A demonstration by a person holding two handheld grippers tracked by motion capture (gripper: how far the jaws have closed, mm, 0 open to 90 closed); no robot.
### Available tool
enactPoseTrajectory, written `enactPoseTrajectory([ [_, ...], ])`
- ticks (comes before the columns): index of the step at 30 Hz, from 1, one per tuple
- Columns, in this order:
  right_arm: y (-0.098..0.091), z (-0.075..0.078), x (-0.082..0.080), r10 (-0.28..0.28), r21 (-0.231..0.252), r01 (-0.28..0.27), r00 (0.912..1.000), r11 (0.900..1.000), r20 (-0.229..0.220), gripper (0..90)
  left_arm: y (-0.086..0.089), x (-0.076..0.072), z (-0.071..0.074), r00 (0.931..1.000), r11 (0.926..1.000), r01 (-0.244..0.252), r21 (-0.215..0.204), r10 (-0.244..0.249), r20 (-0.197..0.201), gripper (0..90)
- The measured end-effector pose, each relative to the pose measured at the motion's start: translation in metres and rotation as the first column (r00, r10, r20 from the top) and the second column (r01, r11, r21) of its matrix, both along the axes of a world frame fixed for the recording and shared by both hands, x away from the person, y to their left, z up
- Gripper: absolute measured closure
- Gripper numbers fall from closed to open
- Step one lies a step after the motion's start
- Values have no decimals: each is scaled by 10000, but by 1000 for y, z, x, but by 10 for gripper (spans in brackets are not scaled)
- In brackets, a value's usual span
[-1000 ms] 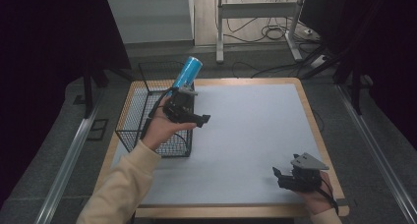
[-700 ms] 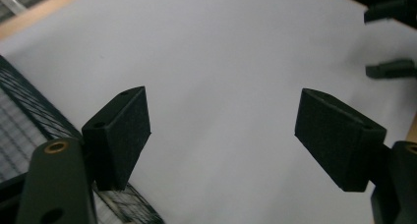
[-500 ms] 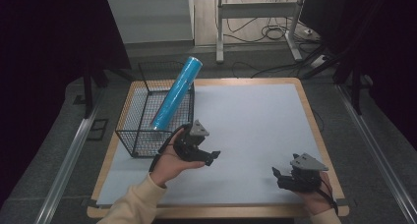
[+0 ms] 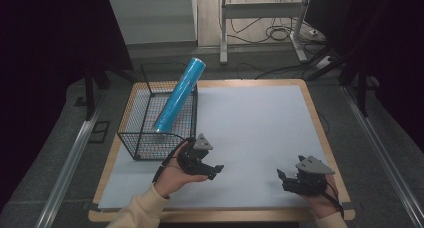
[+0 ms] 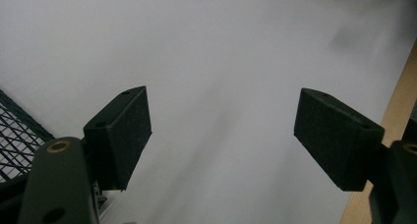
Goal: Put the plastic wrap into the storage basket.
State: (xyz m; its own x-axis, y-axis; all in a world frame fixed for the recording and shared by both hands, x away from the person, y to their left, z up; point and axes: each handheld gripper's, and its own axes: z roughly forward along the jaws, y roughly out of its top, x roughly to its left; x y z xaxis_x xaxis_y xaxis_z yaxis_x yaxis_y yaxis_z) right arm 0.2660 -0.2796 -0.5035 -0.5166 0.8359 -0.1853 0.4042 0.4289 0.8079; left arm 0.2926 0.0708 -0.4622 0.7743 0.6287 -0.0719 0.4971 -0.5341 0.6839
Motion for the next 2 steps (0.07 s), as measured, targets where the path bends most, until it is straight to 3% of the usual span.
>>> enactPoseTrajectory([
  [2, 0, 0, 0, 32, 8, -32, 10000, 10000, -3, 144, 1, 0, -1, 10000, 10000, -4, 33, 4, -25, 216],
])
